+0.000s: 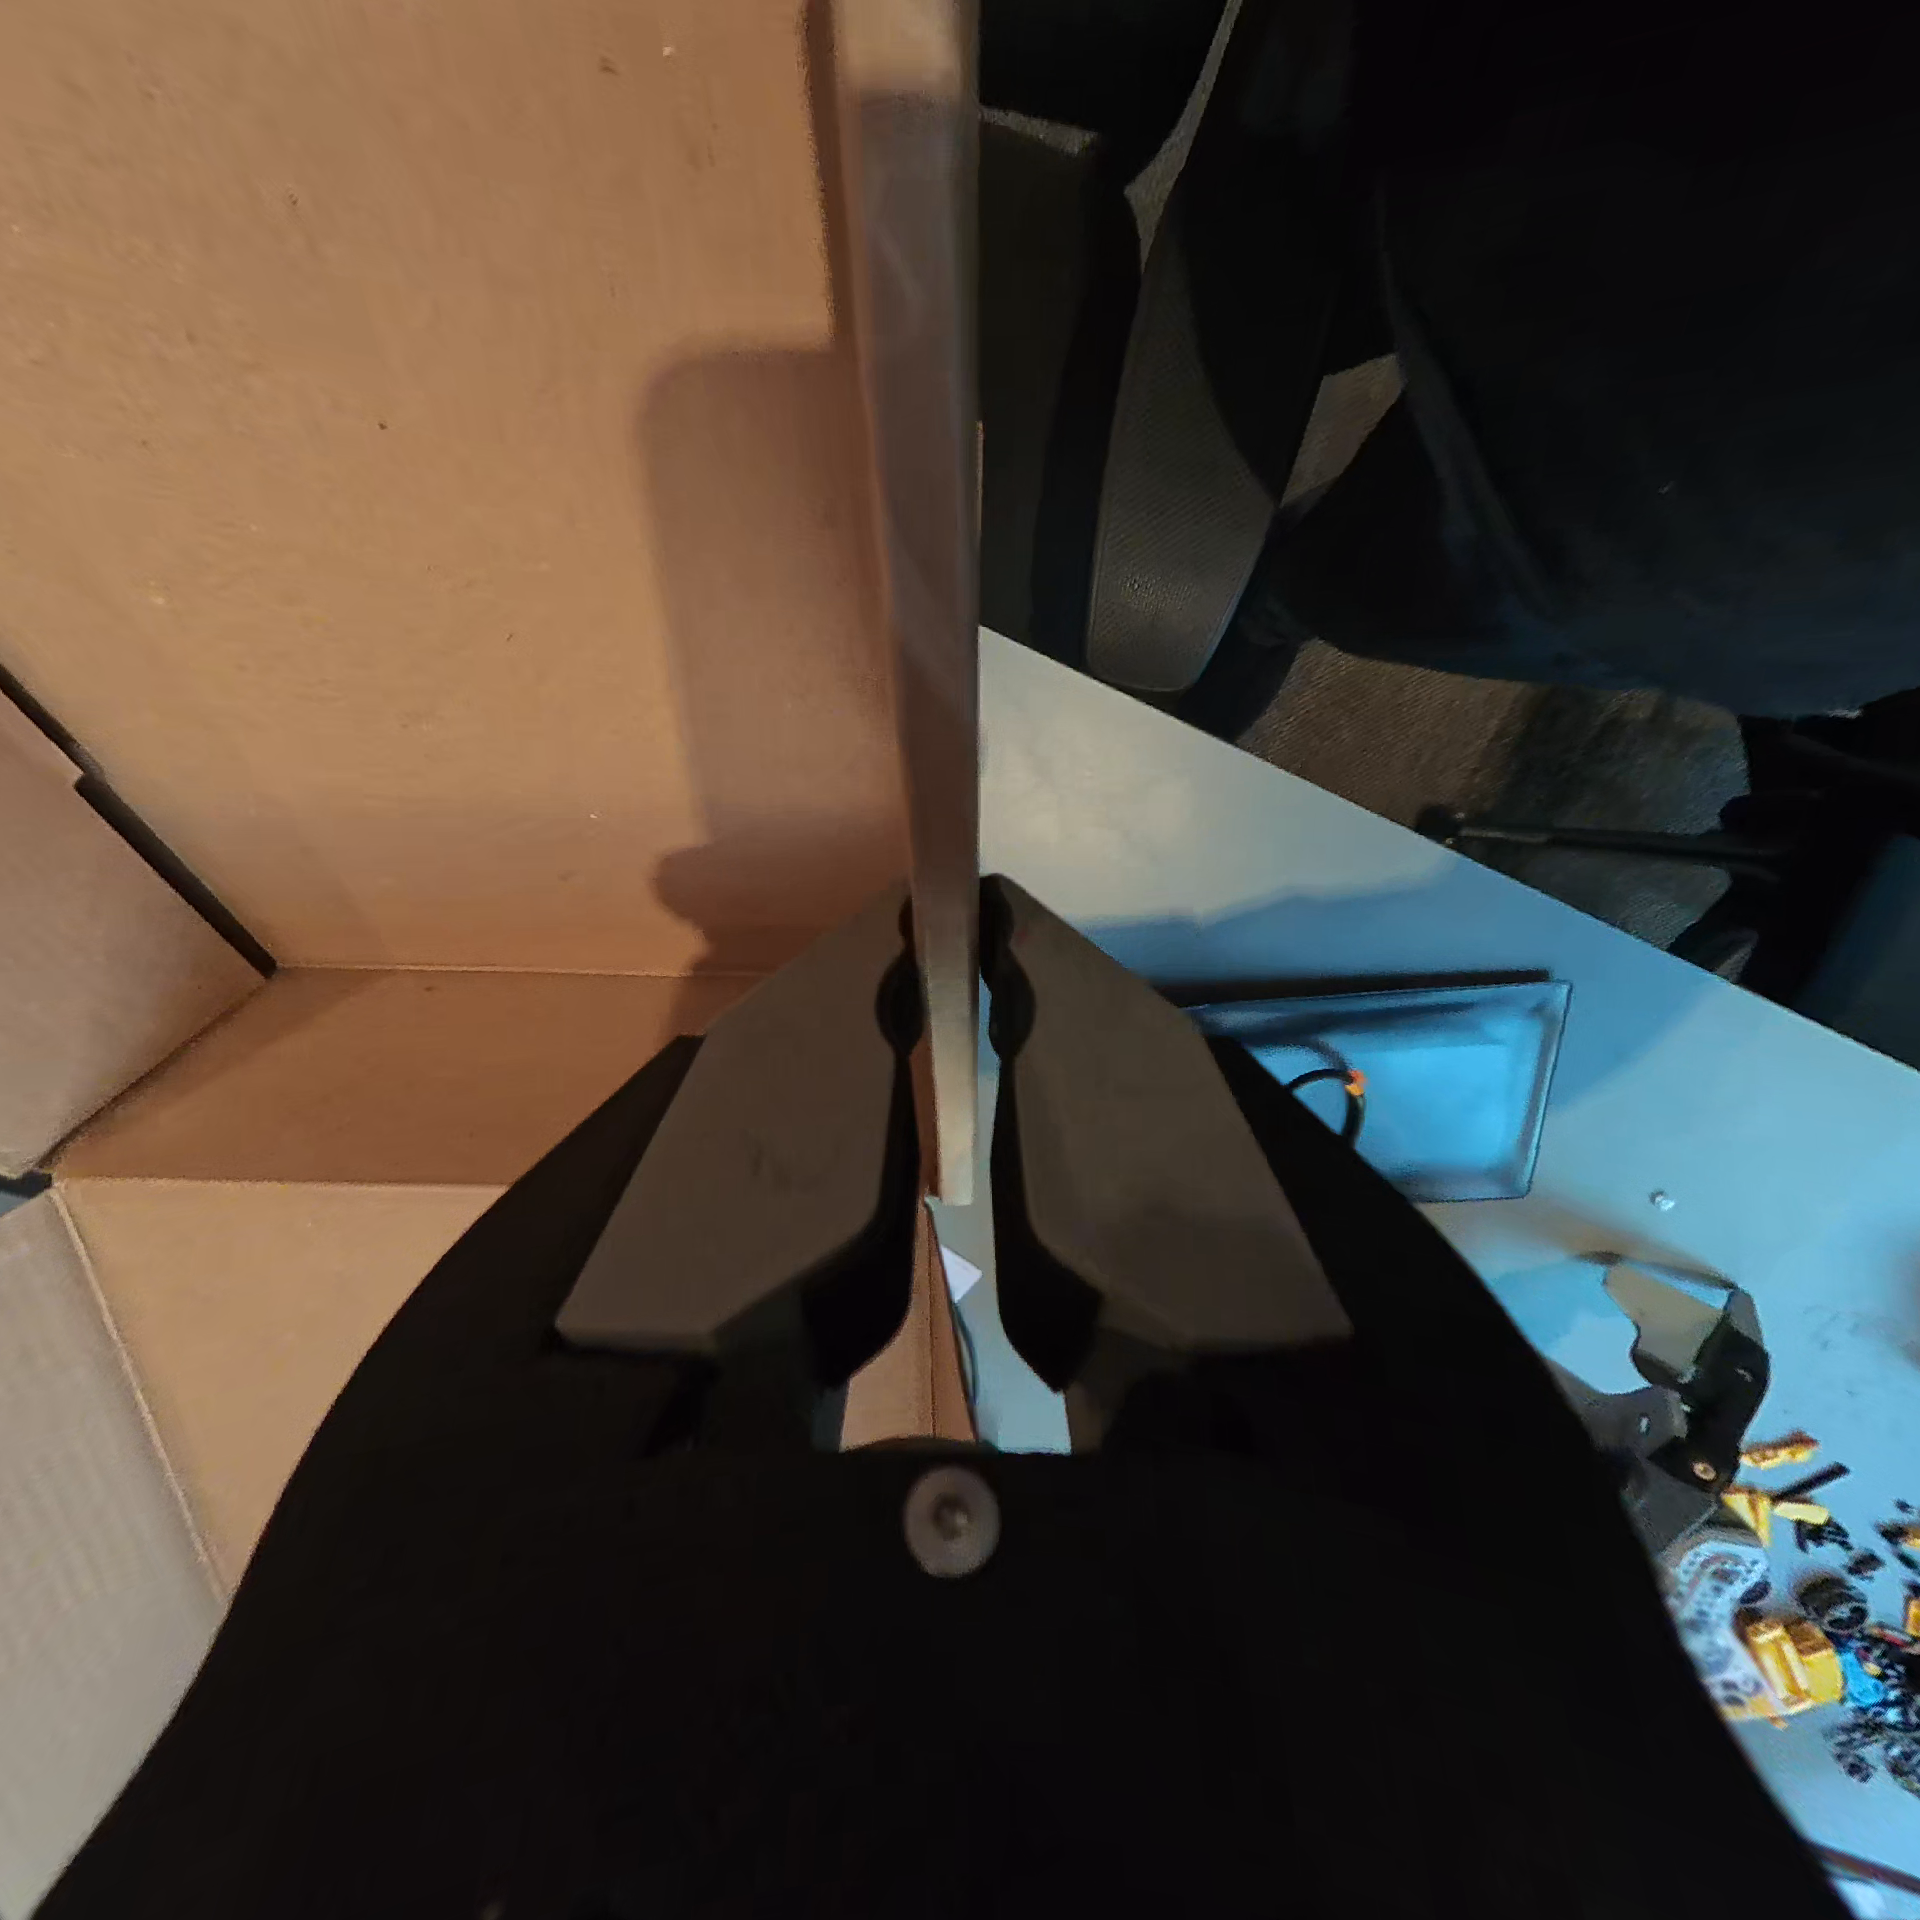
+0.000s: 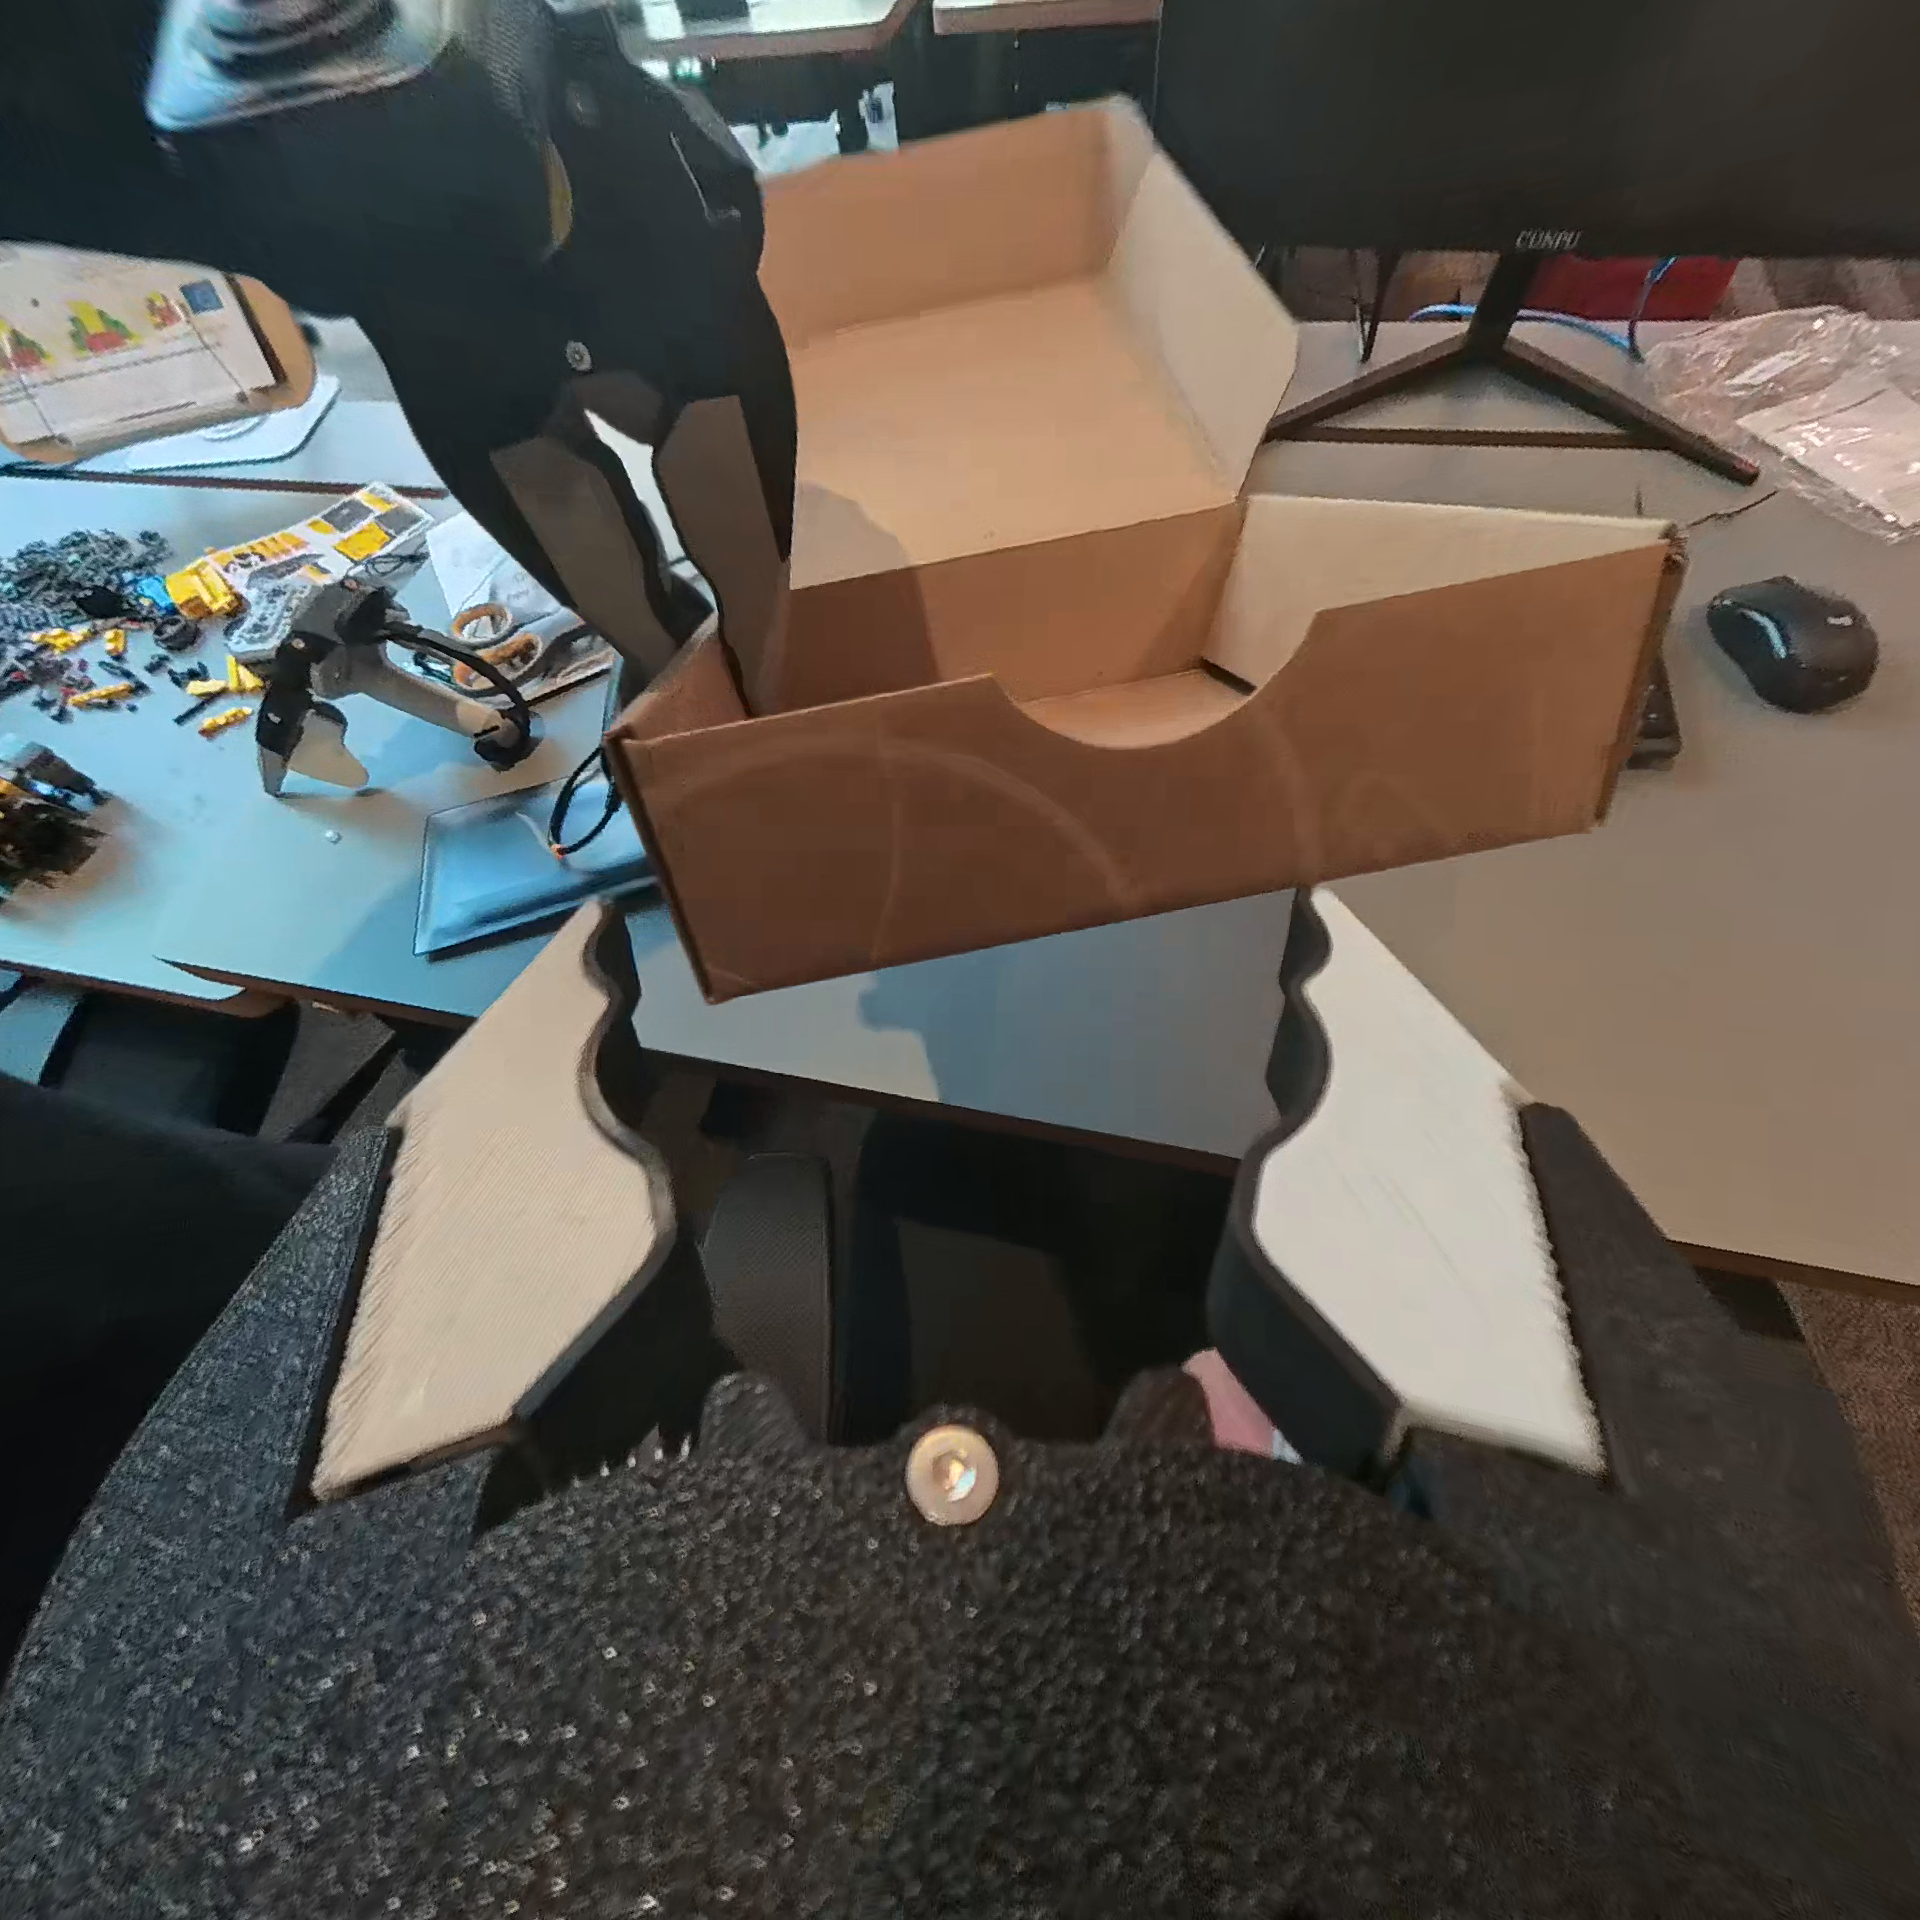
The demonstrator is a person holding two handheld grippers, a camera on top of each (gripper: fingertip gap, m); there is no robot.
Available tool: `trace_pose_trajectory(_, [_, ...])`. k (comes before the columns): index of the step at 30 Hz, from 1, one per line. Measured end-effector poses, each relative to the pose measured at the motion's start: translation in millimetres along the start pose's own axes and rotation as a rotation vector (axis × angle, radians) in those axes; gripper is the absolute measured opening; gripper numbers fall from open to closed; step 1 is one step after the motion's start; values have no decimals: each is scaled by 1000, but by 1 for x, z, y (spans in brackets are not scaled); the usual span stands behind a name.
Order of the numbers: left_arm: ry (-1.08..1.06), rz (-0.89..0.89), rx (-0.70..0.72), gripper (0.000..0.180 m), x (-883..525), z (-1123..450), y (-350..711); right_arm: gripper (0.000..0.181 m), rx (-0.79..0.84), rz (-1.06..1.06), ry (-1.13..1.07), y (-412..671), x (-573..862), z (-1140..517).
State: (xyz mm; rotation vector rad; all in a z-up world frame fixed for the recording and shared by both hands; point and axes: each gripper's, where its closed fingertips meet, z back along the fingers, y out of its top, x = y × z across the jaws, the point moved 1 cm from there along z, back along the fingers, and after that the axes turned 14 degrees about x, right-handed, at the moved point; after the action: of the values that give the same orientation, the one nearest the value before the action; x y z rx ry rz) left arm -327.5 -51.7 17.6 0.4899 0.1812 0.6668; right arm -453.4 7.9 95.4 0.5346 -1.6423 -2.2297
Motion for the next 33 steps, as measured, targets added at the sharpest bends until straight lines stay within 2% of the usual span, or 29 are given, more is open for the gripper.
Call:
trace_pose_trajectory(5, [30, -46, -65, 5, -1, -3, -10, 122, -52, 14, 34, -12, -8, -5])
trace_pose_trajectory(9, [-20, -148, -201, 5, 8, -18, -29, 121, -99, 5, 58, -26, -7, -4])
trace_pose_trajectory(12, [-64, -288, -335, 6, 12, -29, -47, 117, -159, -13, 54, -46, 8, 1])
trace_pose_trajectory(16, [-95, -462, -417, 5, 15, -40, -58, 112, -181, -241, 216, -64, 17, 5])
trace_pose_trajectory(22, [17, -661, -450, 5, 6, -46, -63, 111, -309, -541, 392, -84, 31, 16])
trace_pose_trajectory(27, [115, -765, -439, 4, 0, -44, -61, 111, -254, -766, 514, -83, 32, 10])
trace_pose_trajectory(30, [104, -792, -427, 4, 0, -46, -60, 113, -288, -773, 530, -90, 29, -3])
trace_pose_trajectory(33, [70, -792, -461, 4, -2, -45, -66, 100, -400, -719, 458, -105, 34, -18])
